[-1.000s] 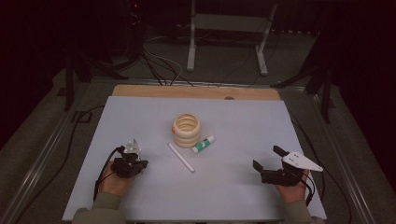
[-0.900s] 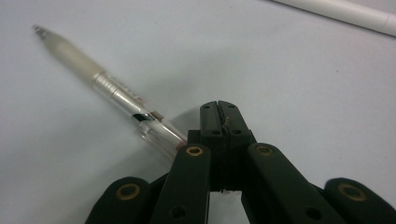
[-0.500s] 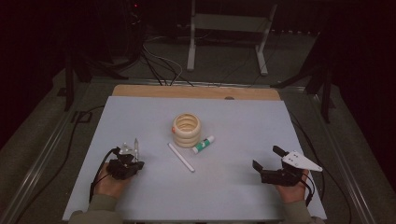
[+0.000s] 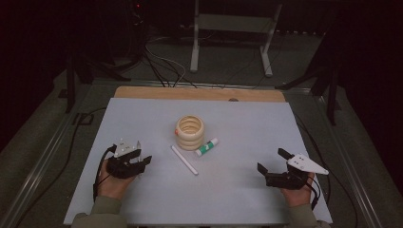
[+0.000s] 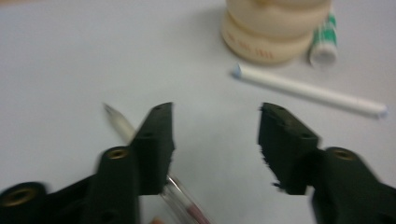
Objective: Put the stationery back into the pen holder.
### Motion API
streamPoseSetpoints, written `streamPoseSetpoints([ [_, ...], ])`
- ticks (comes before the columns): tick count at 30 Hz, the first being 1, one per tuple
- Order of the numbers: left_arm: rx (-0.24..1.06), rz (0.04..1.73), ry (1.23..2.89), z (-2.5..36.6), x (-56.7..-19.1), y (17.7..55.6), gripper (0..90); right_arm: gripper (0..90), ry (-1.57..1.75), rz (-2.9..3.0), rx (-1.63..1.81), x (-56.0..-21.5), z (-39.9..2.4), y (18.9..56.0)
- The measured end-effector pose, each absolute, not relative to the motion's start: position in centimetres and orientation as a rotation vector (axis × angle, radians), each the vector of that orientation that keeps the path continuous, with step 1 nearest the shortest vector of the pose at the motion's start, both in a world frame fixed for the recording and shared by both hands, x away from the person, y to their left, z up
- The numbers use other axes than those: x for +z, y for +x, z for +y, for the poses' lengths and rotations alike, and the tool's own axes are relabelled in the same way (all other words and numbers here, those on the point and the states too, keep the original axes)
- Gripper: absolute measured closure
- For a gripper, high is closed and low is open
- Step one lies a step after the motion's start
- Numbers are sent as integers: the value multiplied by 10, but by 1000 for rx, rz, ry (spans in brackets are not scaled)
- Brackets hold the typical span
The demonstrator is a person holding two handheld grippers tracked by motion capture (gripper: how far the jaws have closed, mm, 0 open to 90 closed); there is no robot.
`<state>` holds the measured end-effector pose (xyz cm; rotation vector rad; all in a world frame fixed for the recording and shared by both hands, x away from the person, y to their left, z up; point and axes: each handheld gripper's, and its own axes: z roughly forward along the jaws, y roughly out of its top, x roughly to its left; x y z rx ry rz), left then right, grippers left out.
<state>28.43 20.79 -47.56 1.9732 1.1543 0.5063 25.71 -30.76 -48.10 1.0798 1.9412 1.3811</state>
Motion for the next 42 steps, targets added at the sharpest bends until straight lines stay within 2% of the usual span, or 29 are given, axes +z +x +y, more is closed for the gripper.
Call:
streamPoseSetpoints([
  [4,569,1189,1900,212,-468,283,276,1,1081,1942,1382,-481,-308,257],
  [9,630,1240,1848,216,-463,281,148,1,1079,1943,1382,-481,-307,257],
  [12,630,1278,1836,220,-462,283,7,1,1082,1943,1381,-481,-307,257],
  [18,672,1346,1828,224,-458,286,2,1,1080,1944,1381,-481,-307,257],
  [35,541,1467,1948,225,-462,326,4,1,1085,1941,1384,-481,-308,257],
  [39,501,1546,1986,221,-469,338,38,1,1085,1942,1383,-481,-308,257],
  [42,484,1598,2033,217,-476,345,31,1,1085,1943,1383,-481,-308,257],
])
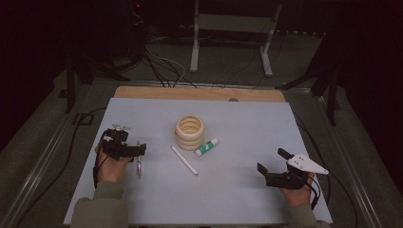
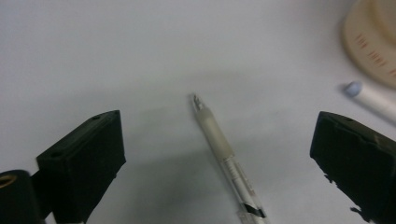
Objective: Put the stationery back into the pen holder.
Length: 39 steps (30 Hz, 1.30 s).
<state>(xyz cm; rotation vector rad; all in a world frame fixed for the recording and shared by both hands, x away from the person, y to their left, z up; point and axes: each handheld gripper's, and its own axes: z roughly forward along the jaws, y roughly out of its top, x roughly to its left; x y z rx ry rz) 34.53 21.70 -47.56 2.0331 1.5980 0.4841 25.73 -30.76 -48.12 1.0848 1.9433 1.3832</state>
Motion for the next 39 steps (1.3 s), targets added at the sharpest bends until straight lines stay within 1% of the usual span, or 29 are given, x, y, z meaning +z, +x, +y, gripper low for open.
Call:
streamPoseSetpoints([
  [3,471,1608,2077,211,-482,350,22,1,1085,1943,1383,-481,-308,258],
  [5,481,1615,2090,208,-485,351,74,1,1083,1943,1384,-481,-308,257],
  [6,486,1625,2094,208,-486,352,84,1,1083,1943,1384,-481,-308,257],
  [8,497,1653,2111,206,-488,353,194,1,1083,1943,1384,-481,-308,258],
  [10,483,1670,2150,203,-490,355,229,1,1084,1944,1384,-481,-308,258],
  [11,480,1671,2154,203,-491,355,275,1,1084,1943,1384,-481,-308,258],
  [12,459,1672,2155,203,-492,356,355,1,1084,1943,1384,-481,-308,258],
  [13,444,1686,2151,204,-494,358,413,1,1084,1944,1382,-481,-308,258],
  [15,404,1700,2151,205,-498,360,489,1,1081,1944,1382,-481,-308,258],
  [18,401,1704,2159,204,-500,361,565,1,1081,1944,1383,-481,-308,258],
  [20,394,1683,2183,202,-499,361,673,1,1085,1945,1381,-481,-308,258],
  [25,386,1686,2188,200,-499,362,786,1,1085,1944,1378,-481,-307,258],
  [29,368,1665,2175,204,-500,362,809,1,1084,1945,1378,-481,-308,258],
  [34,371,1638,2188,205,-499,361,812,1,1083,1944,1377,-481,-308,258],
  [37,358,1628,2161,207,-497,360,812,1,1087,1943,1378,-481,-308,258],
  [39,372,1604,2156,208,-494,359,812,1,1086,1943,1376,-481,-308,258],
])
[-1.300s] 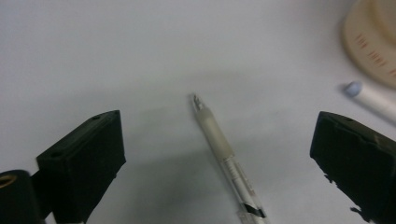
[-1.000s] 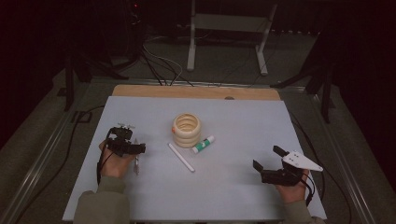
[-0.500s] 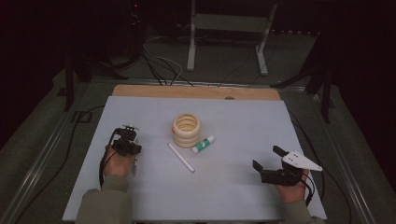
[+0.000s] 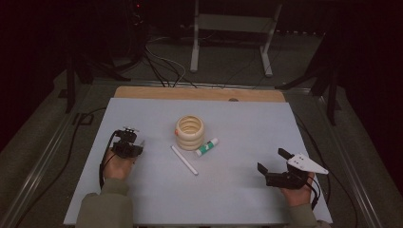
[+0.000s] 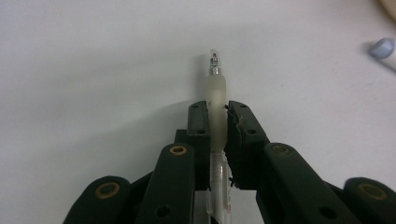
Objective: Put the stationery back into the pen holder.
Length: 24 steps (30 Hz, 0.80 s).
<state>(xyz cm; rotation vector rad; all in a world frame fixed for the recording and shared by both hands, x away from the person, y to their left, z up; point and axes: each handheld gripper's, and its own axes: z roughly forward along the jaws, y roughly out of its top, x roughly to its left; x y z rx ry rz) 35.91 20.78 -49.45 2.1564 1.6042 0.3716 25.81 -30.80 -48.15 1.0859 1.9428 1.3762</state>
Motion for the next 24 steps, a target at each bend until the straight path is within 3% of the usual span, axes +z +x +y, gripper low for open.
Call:
streamPoseSetpoints([
  [10,431,1504,2132,202,-477,355,812,1,1087,1941,1376,-482,-308,258],
  [24,398,1357,2071,193,-452,354,811,1,1085,1943,1376,-482,-308,258],
])
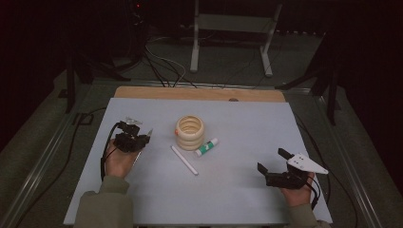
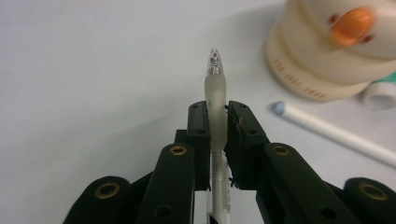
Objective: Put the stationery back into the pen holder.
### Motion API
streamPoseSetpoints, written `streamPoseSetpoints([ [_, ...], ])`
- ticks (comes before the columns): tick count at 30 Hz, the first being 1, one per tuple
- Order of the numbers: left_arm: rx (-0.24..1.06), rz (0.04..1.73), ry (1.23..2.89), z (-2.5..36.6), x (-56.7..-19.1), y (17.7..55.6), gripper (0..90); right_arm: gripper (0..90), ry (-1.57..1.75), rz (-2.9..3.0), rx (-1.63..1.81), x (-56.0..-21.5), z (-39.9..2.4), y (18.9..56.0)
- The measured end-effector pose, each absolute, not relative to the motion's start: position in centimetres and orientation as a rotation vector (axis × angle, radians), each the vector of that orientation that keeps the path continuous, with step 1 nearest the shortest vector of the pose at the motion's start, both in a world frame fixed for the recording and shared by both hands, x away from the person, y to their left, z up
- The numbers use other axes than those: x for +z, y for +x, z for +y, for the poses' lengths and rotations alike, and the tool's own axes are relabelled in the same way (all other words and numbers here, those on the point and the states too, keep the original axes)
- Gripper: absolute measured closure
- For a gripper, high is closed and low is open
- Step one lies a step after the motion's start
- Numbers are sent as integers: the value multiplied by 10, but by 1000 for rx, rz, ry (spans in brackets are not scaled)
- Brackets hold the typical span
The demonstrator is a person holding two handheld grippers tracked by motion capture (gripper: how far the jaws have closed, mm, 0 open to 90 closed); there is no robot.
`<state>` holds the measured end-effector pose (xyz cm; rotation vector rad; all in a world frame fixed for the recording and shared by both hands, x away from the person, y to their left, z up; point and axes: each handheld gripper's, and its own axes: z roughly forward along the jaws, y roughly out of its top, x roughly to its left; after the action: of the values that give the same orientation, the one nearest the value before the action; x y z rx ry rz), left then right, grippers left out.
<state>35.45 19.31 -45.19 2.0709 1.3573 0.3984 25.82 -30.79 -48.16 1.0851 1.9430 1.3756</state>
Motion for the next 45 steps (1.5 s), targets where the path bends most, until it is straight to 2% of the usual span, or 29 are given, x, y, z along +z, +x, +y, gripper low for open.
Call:
streamPoseSetpoints([
  [45,361,1068,1925,179,-395,373,811,1,1084,1944,1377,-482,-307,258],
])
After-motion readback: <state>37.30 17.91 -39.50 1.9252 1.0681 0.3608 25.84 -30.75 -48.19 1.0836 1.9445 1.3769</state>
